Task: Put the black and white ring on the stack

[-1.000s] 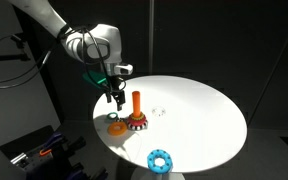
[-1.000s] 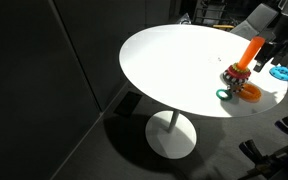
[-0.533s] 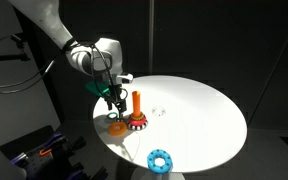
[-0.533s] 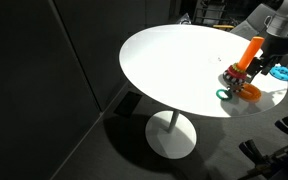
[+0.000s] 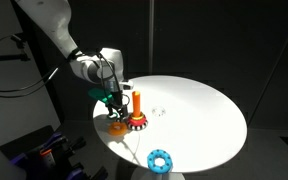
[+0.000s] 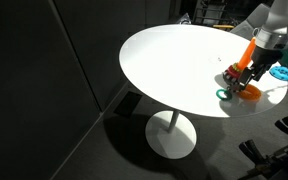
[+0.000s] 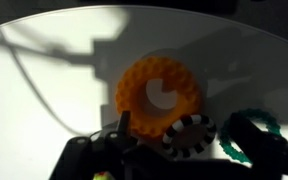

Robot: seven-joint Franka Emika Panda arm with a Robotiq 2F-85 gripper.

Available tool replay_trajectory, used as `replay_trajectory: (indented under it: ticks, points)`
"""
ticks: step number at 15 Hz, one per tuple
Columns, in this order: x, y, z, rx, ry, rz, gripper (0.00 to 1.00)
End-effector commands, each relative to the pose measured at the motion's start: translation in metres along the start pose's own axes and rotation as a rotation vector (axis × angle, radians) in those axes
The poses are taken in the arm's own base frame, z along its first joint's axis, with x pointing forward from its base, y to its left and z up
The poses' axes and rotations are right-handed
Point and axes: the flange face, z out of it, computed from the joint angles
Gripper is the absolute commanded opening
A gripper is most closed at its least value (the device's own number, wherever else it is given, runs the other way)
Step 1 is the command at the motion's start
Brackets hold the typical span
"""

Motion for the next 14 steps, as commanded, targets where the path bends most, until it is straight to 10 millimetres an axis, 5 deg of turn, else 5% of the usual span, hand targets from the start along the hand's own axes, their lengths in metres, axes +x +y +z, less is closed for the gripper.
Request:
replay_trajectory:
  ticks: [1,14]
  points:
    - [0.014,-0.004,0.003,-0.028,0.01,-0.007,1.0]
    - [0.03,-0.017,0.013,-0.032,0.009,-0.046,1.0]
